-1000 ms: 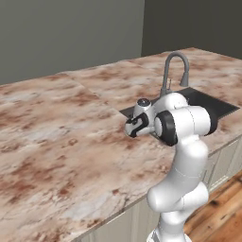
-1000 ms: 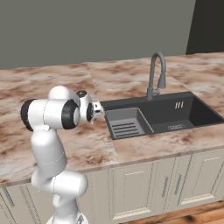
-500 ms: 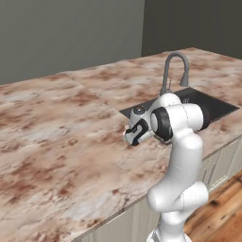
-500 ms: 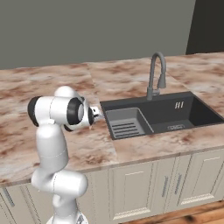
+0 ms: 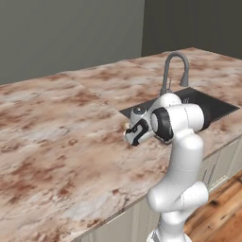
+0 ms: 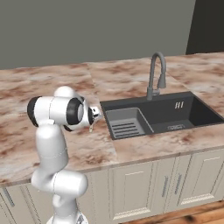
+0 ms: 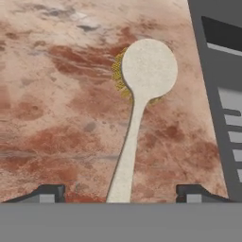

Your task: Locate and retrieve the dish brush and soap dispenser from the cabinet. Place them next to the sink.

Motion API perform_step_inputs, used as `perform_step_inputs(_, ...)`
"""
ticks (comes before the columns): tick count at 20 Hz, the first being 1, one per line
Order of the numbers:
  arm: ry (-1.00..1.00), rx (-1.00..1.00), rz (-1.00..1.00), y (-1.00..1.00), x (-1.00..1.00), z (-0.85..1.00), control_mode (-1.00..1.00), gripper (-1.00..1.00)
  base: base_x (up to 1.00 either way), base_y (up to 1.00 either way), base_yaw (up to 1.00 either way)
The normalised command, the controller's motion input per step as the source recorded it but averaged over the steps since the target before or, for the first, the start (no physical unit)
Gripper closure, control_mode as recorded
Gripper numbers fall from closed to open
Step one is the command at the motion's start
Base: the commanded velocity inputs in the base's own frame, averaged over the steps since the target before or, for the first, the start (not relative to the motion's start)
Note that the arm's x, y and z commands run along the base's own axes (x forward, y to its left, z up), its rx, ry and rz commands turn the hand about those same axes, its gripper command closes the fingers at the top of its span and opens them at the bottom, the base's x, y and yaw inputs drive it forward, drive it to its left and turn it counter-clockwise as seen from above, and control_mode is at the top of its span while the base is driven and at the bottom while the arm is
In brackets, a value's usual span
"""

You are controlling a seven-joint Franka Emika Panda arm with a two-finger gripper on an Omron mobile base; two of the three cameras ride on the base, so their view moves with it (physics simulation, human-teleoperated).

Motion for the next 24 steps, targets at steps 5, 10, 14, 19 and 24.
perform_step_inputs(5,0.14,0.06,-0.05,0.00,-0.38,0.94,-1.00,-1.00,0.00,0.00,0.00)
perform_step_inputs(10,0.15,0.13,-0.11,-0.03,-0.65,0.61,-1.00,-1.00,0.00,0.00,0.00)
perform_step_inputs(14,0.15,0.10,-0.14,0.00,-0.58,0.56,-1.00,-1.00,0.00,0.00,0.00)
perform_step_inputs(19,0.01,0.07,-0.18,0.00,-0.67,0.48,-1.00,-1.00,0.00,0.00,0.00)
perform_step_inputs(24,-0.19,0.00,-0.10,0.00,-0.68,0.50,-1.00,-1.00,0.00,0.00,0.00)
